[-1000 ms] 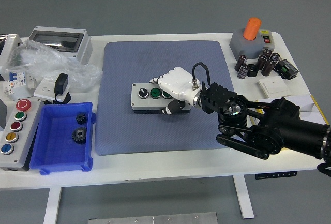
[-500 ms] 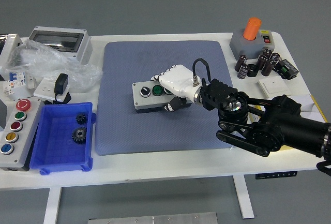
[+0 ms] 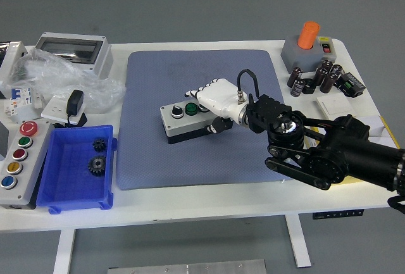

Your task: Pick up the button,place it on the desk,press the button,press the button

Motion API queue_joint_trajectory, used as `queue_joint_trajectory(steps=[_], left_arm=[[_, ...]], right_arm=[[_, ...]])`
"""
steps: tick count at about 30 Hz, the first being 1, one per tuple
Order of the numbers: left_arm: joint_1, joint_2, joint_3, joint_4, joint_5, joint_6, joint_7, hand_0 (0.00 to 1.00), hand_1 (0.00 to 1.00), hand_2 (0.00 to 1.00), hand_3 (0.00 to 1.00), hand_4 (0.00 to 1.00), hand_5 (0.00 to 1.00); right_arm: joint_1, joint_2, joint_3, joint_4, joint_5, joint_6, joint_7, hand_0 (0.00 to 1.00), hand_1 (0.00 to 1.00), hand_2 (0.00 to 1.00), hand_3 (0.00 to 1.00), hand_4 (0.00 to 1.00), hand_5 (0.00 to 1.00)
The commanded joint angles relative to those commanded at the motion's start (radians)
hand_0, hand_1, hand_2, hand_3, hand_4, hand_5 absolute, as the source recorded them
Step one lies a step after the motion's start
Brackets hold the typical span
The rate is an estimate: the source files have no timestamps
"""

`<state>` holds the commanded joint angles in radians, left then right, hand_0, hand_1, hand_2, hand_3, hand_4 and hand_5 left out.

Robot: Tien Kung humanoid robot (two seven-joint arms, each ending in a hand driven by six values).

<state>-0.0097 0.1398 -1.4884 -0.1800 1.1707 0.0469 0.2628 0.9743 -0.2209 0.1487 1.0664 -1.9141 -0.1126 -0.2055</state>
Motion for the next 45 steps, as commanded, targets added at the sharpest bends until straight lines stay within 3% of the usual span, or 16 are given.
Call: queue_joint_trajectory(steps=[11, 19, 29, 30, 35, 36, 45], left_arm=[[0.003, -0.001, -0.001, 0.000, -0.005, -0.007, -0.011, 0.580, 0.564, 0.530, 0.621, 0.706, 0.298], [0.003, -0.002, -0.003, 0.000, -0.005, -0.010, -0.018, 0.580, 0.564, 0.528, 0.619, 0.708, 0.301], [0.003, -0.002, -0.007, 0.000, -0.001, -0.024, -0.022, 0.581, 0.562, 0.529, 0.620, 0.708, 0.299], [0.003, -0.002, -0.007, 0.000, -0.001, -0.026, -0.022, 0.581, 0.567, 0.529, 0.618, 0.708, 0.299], [0.007, -0.003, -0.007, 0.000, -0.001, -0.033, -0.024, 0.581, 0.567, 0.529, 0.618, 0.708, 0.299], [0.008, -0.003, -0.007, 0.000, -0.001, -0.035, -0.024, 0.581, 0.567, 0.530, 0.618, 0.710, 0.297], [0.011, -0.003, -0.012, 0.000, 0.000, -0.043, -0.026, 0.581, 0.568, 0.529, 0.619, 0.707, 0.294]], right_arm=[[0.013, -0.024, 0.002, 0.011, 0.036, 0.031, -0.011, 0.802, 0.742, 0.826, 0.929, 0.681, 0.002], [0.022, -0.047, 0.007, 0.028, 0.039, 0.050, -0.017, 0.779, 0.739, 0.840, 0.950, 0.734, 0.058], [0.028, -0.056, 0.032, 0.036, 0.036, 0.112, -0.019, 0.775, 0.738, 0.851, 0.957, 0.738, 0.061], [0.028, -0.057, 0.033, 0.038, 0.037, 0.116, -0.019, 0.793, 0.758, 0.922, 0.998, 0.757, 0.062], [0.032, -0.066, 0.035, 0.052, 0.034, 0.141, -0.028, 0.793, 0.758, 0.922, 0.998, 0.757, 0.062], [0.034, -0.068, 0.036, 0.055, 0.033, 0.149, -0.031, 0.889, 0.876, 0.998, 0.998, 0.813, 0.104], [0.056, -0.075, 0.030, 0.072, 0.024, 0.200, -0.054, 0.907, 0.922, 0.998, 0.998, 0.809, 0.115]])
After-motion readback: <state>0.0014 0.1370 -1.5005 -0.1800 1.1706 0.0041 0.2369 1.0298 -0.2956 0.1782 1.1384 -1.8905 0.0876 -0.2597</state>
